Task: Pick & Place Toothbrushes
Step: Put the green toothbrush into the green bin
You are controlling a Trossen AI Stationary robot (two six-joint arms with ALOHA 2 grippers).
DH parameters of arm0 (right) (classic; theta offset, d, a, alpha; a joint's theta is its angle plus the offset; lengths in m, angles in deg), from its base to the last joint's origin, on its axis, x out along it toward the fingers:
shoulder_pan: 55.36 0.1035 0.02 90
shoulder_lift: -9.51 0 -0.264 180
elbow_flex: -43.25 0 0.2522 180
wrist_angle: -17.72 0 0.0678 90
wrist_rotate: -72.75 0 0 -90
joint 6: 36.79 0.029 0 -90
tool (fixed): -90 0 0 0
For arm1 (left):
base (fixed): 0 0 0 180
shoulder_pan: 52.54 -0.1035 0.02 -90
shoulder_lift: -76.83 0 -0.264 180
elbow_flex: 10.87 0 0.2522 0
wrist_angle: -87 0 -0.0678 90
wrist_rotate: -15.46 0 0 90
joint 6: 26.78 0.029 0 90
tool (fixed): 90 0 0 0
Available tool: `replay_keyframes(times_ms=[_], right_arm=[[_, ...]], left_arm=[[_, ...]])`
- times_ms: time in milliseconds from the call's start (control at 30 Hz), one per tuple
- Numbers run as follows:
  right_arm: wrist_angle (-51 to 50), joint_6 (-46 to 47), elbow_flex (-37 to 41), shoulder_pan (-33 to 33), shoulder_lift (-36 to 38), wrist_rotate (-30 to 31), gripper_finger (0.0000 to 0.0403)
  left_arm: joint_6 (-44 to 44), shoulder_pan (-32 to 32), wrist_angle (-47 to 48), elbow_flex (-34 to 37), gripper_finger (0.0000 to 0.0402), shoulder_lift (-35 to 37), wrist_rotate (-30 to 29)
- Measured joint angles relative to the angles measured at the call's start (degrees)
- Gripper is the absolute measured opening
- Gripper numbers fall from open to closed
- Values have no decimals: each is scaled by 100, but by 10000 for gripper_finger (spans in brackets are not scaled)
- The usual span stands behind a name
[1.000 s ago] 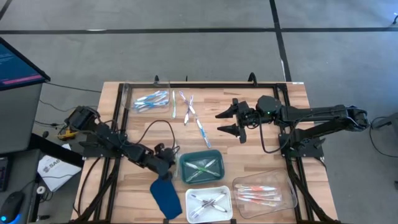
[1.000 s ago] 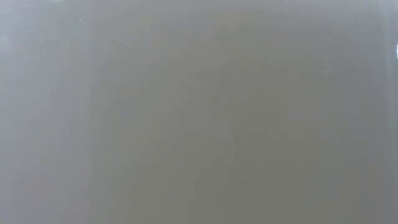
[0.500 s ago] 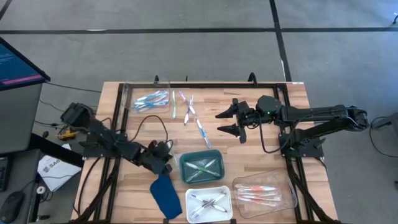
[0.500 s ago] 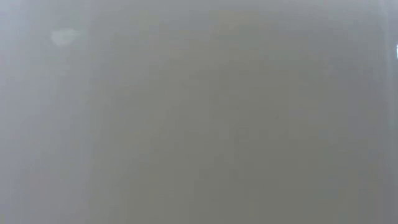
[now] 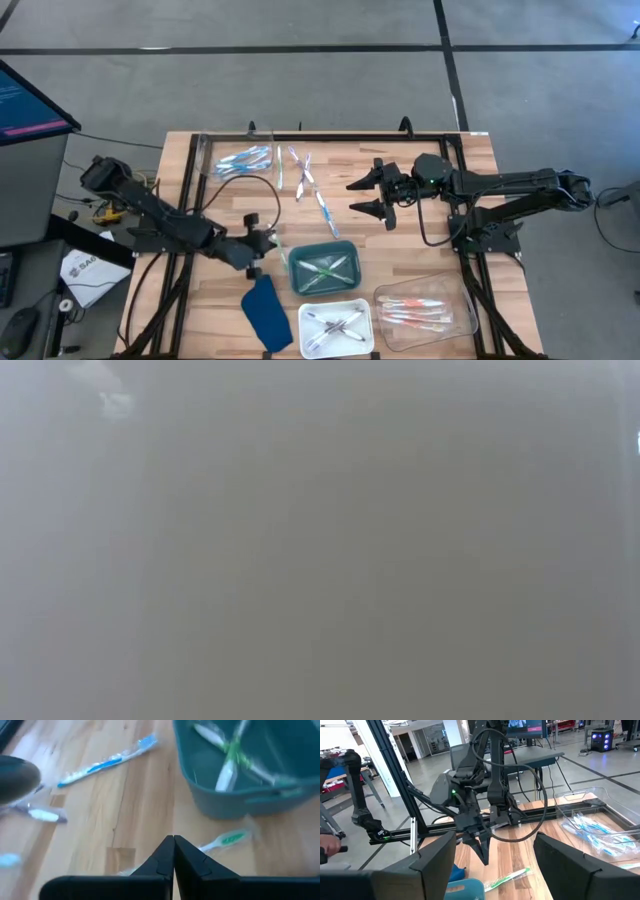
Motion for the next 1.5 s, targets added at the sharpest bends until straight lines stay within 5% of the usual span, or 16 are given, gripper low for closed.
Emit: replay_keyframes(times_ms=[300, 567, 767, 1200, 1500], right_arm=[[2, 0, 0, 0, 0, 2, 260], [0, 0, 0, 0, 0, 2, 260], [2, -2, 0, 0, 0, 1, 260], [6, -2, 0, 0, 0, 1, 260], [8, -2, 0, 0, 0, 2, 260]], left_arm=[[726, -907, 79, 4, 85, -213, 1395], [1315, -1179, 99, 9, 190, -397, 1614], [1430, -1179, 118, 9, 229, -526, 1886], [1903, -1350, -81, -2, 231, -1209, 2045], [1311, -1699, -61, -4, 148, -1250, 2902]])
